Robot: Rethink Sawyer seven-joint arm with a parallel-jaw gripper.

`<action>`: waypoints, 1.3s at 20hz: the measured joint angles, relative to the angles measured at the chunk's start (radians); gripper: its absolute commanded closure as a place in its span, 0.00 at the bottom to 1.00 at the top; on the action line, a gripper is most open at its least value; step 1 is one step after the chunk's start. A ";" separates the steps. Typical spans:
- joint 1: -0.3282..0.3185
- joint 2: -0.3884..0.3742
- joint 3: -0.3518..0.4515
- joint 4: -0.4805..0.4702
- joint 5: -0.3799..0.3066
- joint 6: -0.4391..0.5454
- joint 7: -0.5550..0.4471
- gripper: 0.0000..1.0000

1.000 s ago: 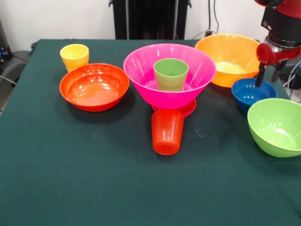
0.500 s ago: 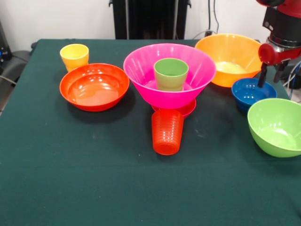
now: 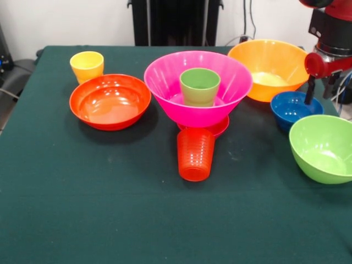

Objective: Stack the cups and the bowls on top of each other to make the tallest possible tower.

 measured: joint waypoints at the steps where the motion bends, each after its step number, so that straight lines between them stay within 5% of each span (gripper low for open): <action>1: 0.000 0.002 0.000 0.000 0.000 0.000 0.000 0.00; 26: 0.002 0.043 -0.021 0.000 0.000 -0.102 0.000 0.00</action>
